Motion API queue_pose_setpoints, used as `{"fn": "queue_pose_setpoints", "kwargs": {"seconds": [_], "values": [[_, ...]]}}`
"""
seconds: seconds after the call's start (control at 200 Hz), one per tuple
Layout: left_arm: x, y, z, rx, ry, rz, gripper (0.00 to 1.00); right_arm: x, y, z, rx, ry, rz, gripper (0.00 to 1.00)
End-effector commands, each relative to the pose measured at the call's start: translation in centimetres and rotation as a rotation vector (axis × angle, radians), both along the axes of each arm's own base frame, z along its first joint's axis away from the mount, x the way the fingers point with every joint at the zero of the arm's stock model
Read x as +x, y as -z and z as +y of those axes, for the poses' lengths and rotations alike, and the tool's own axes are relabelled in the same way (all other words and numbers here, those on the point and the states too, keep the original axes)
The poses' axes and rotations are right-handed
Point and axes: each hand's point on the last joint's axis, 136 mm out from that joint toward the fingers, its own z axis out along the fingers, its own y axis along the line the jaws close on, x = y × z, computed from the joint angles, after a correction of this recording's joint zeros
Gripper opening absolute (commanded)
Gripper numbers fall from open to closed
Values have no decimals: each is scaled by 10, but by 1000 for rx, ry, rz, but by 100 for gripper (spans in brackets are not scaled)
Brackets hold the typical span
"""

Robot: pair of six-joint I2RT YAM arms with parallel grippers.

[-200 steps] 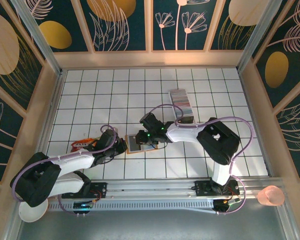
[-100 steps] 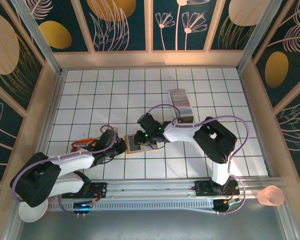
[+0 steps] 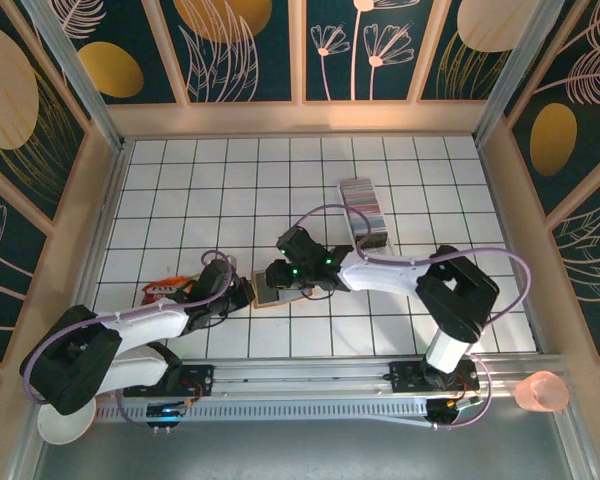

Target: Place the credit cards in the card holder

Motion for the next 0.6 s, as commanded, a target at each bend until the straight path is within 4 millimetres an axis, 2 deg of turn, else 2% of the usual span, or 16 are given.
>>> {"fn": "queue_pose_setpoints", "kwargs": {"seconds": [0.0, 0.13, 0.25, 0.596], "values": [[-10, 7, 0, 10, 41, 17, 3, -1, 12, -35, -113, 107, -8, 35], [-10, 8, -1, 10, 48, 14, 3, -9, 28, -46, -152, 123, 32, 36], [-10, 8, -2, 12, 60, 15, 3, -14, 35, -47, -168, 133, 52, 36], [-11, 9, -4, 19, 86, 15, 3, -9, 53, -68, -320, 189, 27, 38]]}}
